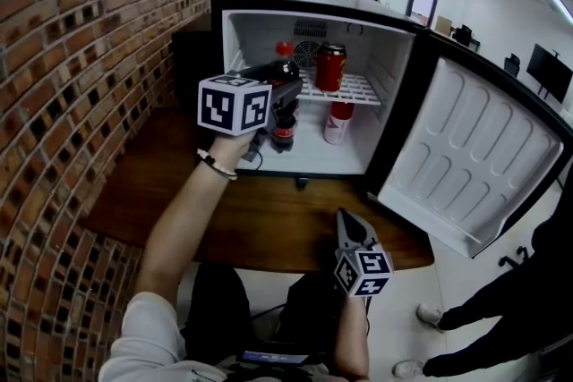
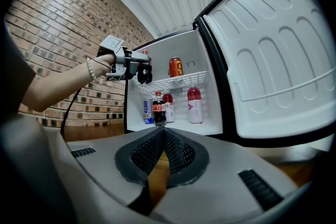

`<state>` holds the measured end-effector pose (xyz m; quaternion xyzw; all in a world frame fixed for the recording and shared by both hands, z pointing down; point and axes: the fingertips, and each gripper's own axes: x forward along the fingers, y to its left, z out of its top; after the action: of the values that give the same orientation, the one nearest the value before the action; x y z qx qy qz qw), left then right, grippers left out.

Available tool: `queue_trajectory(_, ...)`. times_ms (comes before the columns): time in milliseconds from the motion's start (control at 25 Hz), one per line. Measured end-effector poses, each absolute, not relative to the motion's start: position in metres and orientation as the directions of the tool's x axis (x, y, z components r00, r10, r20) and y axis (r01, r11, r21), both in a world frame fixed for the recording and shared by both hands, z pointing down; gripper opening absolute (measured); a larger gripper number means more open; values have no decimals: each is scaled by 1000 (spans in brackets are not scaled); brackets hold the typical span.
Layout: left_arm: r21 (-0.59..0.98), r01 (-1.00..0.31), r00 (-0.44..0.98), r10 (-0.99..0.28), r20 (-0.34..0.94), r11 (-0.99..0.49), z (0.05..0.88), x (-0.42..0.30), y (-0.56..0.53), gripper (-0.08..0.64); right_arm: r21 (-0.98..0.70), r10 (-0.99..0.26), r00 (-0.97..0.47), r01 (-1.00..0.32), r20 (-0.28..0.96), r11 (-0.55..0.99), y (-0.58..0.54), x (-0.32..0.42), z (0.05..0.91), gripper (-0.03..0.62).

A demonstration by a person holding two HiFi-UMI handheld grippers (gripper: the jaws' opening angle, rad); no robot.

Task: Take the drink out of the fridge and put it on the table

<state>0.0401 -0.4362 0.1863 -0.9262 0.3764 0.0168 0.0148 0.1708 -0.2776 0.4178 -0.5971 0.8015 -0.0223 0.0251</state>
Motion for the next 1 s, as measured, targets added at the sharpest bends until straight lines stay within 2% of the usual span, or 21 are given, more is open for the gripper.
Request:
queue_trajectory(520,8,-677,736,-677,-32,-736,281,29,-376,296,-65,-952,-306,-950,-8,306,-273,156,420,20)
queue_trajectory(760,1,-716,698,-716,-7,-698,316,11,-372,296,-66,-950,-313,-948,-9,312,-272,152,420,20)
queue_trajectory(1000,58,-754,656,-755,14,-654,350,-23,-379,296,-60,-946,-324,-944,-7,324,-274,144,419,20)
